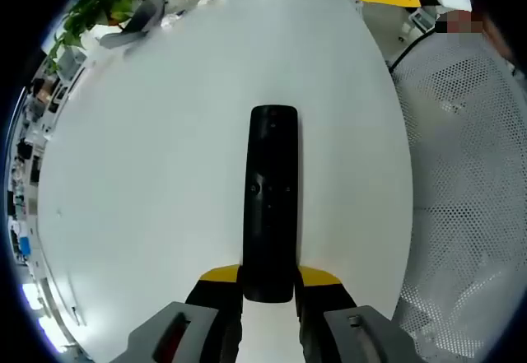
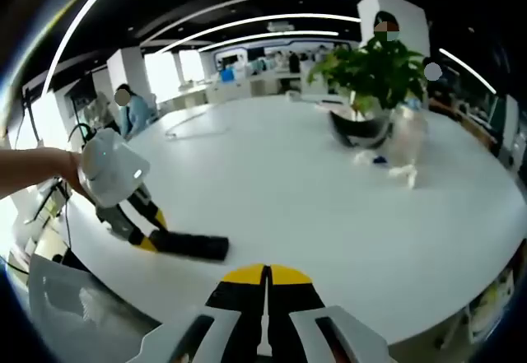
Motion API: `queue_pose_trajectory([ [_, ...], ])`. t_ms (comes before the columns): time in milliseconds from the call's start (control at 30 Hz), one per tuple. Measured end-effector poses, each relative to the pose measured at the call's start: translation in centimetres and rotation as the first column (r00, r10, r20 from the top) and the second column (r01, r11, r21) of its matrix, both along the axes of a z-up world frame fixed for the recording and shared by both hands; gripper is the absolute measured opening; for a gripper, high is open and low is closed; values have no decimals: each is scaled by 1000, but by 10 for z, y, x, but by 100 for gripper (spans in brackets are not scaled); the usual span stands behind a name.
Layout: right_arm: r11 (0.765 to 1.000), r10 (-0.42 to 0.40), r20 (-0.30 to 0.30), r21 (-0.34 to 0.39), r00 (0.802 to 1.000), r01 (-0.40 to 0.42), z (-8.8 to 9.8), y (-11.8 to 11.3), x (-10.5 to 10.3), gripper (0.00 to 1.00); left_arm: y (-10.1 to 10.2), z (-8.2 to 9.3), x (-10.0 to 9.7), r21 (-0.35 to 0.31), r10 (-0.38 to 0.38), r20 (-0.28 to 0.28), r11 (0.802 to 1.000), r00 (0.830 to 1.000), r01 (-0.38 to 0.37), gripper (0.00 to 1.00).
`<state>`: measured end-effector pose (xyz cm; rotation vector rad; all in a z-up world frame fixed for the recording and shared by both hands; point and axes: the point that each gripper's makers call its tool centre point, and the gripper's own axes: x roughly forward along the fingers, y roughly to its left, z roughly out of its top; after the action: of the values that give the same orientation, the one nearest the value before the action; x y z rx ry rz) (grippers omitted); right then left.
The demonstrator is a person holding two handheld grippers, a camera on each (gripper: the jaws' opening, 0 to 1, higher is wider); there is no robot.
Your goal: Press the specified remote control buttons in sequence, fully releasing each button before pressing the next.
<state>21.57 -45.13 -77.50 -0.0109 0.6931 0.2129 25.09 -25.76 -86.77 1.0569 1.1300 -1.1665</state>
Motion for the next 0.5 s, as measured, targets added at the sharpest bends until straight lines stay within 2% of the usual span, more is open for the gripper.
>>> queue_pose_trajectory([
  [33,999,5,28,-35,1000,-4,2,-2,1,0,0,-1,-1,11,-16,-2,1000,1000,16,23],
  [167,993,-16,18,-117,1000,18,-2,-11,1,0,0,-1,-6,38,-48,-2,998,999,49,23],
  [233,984,-41,50,-171,998,49,1,-21,3,0,1,-1,-6,40,-50,-3,998,999,50,23],
  [400,980,-53,-6,-192,999,51,-9,-24,0,0,2,0,-10,38,-68,-4,997,998,68,23],
  [500,974,-61,19,-219,998,64,-6,-28,1,0,3,0,-13,37,-67,-2,997,998,67,23],
])
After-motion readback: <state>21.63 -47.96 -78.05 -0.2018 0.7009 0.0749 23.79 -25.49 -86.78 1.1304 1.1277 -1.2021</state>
